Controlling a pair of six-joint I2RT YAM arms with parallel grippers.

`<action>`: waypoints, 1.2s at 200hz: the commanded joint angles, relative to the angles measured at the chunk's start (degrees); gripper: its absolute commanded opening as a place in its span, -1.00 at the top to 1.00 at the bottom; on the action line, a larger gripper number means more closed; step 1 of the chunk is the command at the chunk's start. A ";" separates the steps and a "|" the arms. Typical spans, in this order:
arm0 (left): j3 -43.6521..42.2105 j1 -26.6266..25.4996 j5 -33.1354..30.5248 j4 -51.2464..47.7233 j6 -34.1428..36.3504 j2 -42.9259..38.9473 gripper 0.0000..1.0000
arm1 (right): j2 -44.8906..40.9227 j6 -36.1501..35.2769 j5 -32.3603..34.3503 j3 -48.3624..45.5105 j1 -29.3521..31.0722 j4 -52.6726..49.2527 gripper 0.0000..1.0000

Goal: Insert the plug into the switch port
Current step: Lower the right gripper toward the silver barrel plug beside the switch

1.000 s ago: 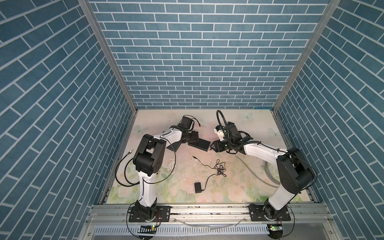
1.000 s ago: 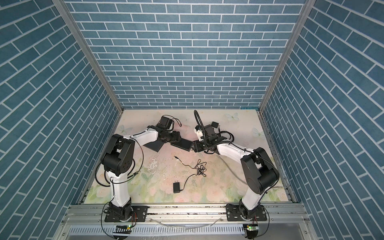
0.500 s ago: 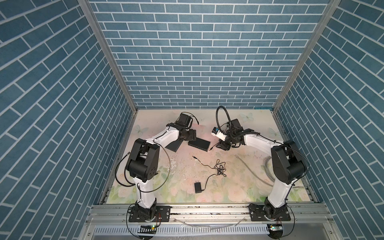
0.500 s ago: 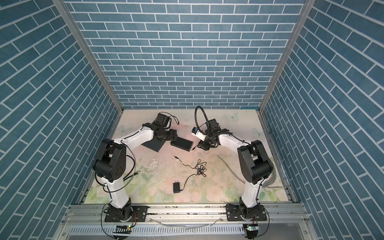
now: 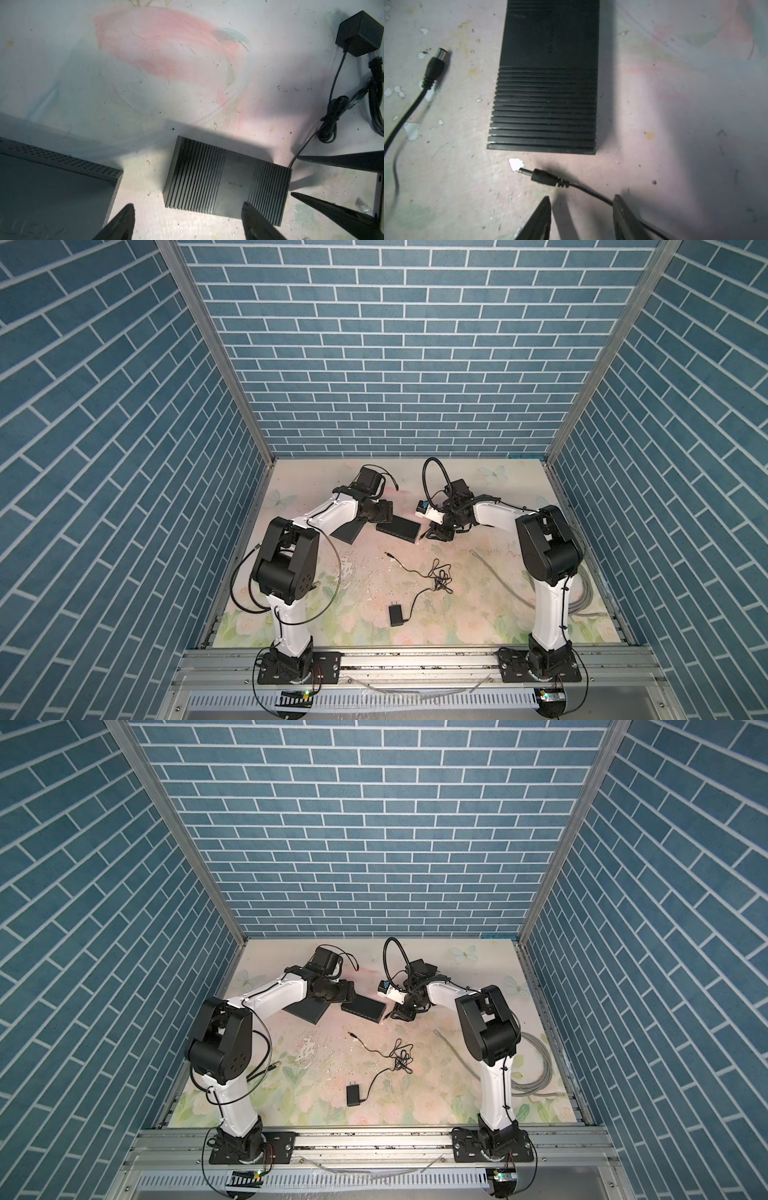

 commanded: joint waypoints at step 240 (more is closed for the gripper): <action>1.57 1.53 4.53 -5.51 5.06 -2.36 -0.65 | 3.87 -7.37 -5.75 6.66 0.16 -6.07 -0.10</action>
